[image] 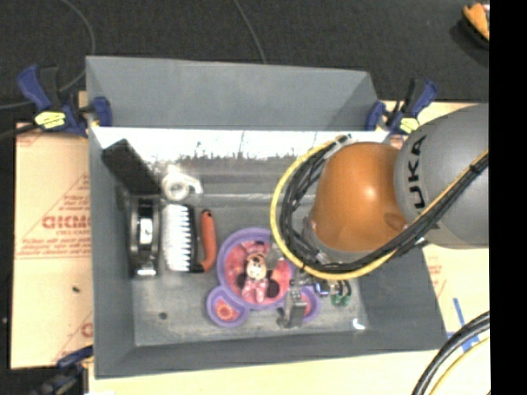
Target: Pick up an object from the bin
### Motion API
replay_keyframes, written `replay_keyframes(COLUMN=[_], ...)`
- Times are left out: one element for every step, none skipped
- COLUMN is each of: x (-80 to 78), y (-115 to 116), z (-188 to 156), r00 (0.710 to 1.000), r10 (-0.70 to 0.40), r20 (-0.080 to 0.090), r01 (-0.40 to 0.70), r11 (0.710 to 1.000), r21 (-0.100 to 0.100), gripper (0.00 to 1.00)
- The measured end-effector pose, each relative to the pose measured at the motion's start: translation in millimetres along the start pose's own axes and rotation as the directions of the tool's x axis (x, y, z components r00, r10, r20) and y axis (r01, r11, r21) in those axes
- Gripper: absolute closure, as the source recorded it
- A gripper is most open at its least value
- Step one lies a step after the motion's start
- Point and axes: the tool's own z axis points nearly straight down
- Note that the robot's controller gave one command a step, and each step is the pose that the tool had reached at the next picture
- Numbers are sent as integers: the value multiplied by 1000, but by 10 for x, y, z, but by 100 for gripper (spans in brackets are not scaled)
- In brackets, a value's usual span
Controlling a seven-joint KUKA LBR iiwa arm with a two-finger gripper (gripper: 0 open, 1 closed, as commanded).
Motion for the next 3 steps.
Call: replay_keyframes(x=[-18,-4,12], y=[-1,-485,-495], z=[-43,956,940], r00=[1000,998,996], r10=[2,59,91], r20=[8,13,15], r01=[-2,-59,-91], r11=[1000,998,996], r21=[0,-1,-2], gripper=[0,0,0])
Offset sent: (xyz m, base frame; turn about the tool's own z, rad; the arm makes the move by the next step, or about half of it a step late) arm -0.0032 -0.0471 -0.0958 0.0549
